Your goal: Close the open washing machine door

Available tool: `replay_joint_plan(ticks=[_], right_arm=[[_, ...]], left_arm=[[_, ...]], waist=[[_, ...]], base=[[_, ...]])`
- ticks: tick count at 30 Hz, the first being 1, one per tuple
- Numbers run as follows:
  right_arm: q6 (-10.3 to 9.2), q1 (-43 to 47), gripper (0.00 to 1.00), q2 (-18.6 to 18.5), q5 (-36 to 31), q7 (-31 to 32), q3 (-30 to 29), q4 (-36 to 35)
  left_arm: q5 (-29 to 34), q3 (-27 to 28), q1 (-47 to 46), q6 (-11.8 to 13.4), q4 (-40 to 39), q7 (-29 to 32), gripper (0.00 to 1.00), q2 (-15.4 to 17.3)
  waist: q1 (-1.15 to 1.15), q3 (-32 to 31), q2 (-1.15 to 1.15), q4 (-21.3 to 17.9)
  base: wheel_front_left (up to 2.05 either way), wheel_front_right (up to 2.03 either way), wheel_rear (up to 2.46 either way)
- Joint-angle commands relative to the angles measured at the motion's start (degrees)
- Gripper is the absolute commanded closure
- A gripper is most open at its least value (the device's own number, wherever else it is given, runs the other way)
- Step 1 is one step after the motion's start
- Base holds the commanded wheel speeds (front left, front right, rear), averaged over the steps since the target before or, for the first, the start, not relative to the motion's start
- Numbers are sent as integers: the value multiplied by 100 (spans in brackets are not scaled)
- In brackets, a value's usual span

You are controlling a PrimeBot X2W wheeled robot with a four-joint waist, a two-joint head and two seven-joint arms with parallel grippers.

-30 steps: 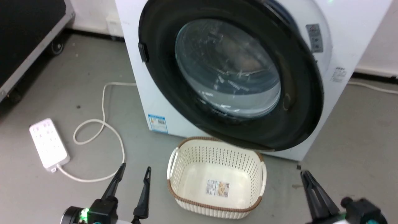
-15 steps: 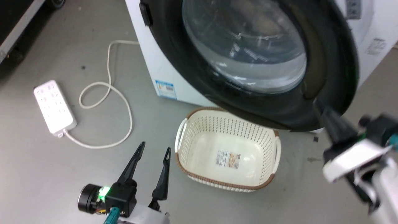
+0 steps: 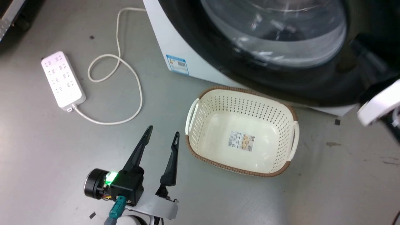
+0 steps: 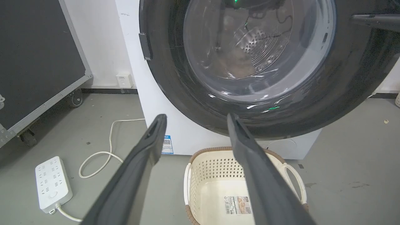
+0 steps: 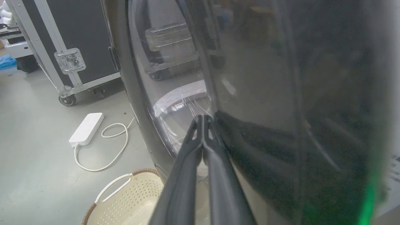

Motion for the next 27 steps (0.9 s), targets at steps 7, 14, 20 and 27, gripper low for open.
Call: replay_joint_plan(ticks=[7, 14, 20, 27], right_arm=[[-11, -917, 100, -208, 213, 72, -222, 802], [-11, -1568, 100, -96, 96, 21, -478, 1697], [-11, -1815, 100, 56, 50, -148, -469, 2251], [-11, -1435, 30, 85, 229, -516, -133, 2382]], left_arm=[[29, 32, -173, 33, -86, -25, 0, -64], [40, 71, -212, 17, -74, -25, 0, -94], [52, 36, -245, -6, -33, -25, 0, -116], [22, 94, -174, -18, 54, -25, 0, -130]], waist=[[-1, 234, -1, 78], [-1, 287, -1, 52], [-1, 220, -1, 13], [-1, -162, -1, -83]], base=[[0, 0, 0], [0, 0, 0], [0, 0, 0], [0, 0, 0]])
